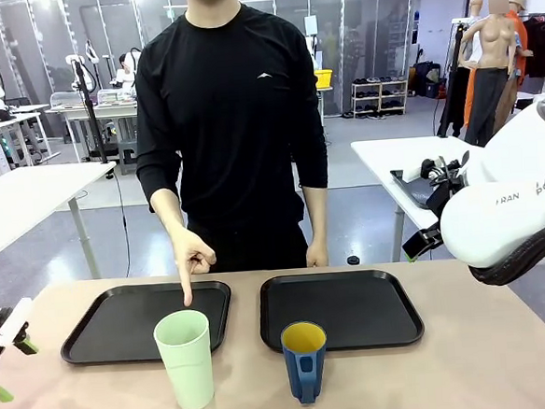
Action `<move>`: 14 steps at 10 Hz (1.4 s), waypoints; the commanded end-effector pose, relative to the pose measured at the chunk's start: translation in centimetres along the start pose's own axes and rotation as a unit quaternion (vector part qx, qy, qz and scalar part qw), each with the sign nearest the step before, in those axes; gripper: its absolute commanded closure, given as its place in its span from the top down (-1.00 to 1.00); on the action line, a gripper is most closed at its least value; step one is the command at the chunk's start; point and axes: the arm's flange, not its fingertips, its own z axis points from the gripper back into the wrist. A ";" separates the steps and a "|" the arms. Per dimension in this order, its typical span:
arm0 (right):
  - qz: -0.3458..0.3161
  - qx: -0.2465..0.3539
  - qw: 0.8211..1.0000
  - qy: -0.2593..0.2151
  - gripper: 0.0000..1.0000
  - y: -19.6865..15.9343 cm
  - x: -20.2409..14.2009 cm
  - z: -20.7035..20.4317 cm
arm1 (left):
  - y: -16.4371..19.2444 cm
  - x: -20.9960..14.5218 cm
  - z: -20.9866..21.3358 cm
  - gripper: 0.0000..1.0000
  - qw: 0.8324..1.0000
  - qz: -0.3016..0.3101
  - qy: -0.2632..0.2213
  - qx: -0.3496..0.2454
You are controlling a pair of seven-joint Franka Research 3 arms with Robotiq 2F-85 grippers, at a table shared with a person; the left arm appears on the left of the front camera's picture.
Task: Sort and store the cups by type.
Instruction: Pick up the Reusable plastic cup.
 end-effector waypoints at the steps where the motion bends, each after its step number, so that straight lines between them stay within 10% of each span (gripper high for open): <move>1: -0.002 0.001 1.000 -0.001 1.00 -0.1 -0.1 -0.1 | -4.5 0.4 -1.9 1.00 0.995 0.000 -0.096 0.002; 9: -0.002 0.001 1.000 -0.001 1.00 -0.1 -0.1 -0.1 | -2.9 -0.2 -4.4 1.00 0.894 0.104 -0.434 0.041; 14: -0.002 0.001 1.000 -0.001 1.00 -0.1 -0.1 -0.1 | -1.5 0.6 -5.7 1.00 0.835 0.128 -0.536 -0.011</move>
